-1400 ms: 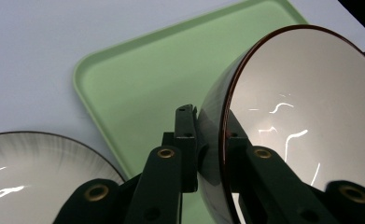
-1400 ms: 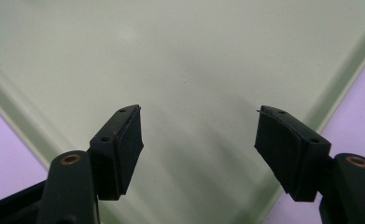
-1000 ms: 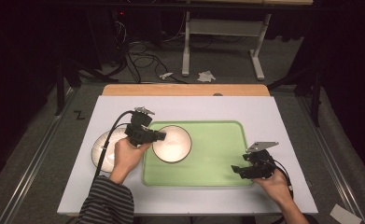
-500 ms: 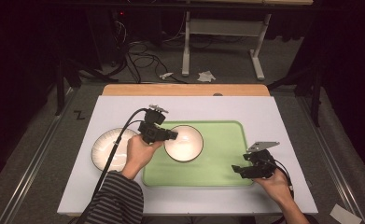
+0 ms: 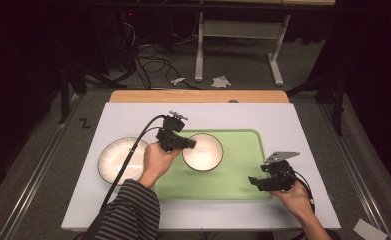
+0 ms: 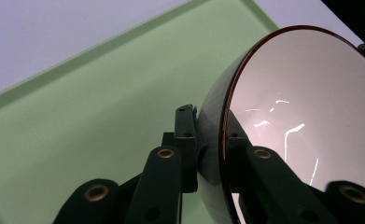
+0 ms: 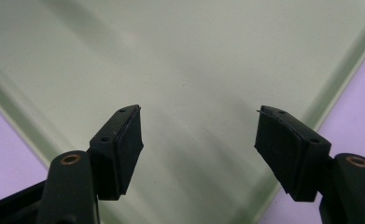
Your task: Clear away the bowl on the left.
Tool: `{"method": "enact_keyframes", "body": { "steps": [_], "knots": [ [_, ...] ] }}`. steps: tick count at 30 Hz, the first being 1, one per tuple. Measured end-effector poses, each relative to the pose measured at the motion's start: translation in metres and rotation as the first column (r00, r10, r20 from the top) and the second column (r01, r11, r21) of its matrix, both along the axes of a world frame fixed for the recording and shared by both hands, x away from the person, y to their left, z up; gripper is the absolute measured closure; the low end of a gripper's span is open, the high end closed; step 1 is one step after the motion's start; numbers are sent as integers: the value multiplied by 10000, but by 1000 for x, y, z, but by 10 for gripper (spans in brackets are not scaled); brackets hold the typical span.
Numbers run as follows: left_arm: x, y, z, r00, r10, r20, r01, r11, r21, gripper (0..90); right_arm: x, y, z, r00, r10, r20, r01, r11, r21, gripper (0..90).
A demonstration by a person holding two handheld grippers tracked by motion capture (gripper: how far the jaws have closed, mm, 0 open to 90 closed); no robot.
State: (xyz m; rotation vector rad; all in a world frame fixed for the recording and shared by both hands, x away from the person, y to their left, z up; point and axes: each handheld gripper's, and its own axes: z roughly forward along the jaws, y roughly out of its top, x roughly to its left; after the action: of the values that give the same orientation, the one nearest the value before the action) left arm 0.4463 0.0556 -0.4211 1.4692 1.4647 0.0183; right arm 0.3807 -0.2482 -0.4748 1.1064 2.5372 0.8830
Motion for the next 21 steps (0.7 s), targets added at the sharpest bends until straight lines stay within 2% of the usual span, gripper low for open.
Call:
{"method": "enact_keyframes", "body": {
  "steps": [5,13,17,21],
  "knots": [
    [5,-7,-9,9999,154,-33,-154,9998,121,819,-1,1,0,10000,-31,-80,31,10000,35,334],
    [17,-16,-29,9988,334,-355,-318,9985,445,818,-1,0,1,10000,-56,-38,56,10000,11,334],
    [21,-21,-36,9980,467,-418,-447,9979,464,816,0,1,-1,10000,-4,-36,4,10000,-52,334],
    [28,-24,-46,9958,618,-670,-582,9969,538,816,-1,1,0,10000,-4,-73,4,10000,-16,333]
  ]
}}
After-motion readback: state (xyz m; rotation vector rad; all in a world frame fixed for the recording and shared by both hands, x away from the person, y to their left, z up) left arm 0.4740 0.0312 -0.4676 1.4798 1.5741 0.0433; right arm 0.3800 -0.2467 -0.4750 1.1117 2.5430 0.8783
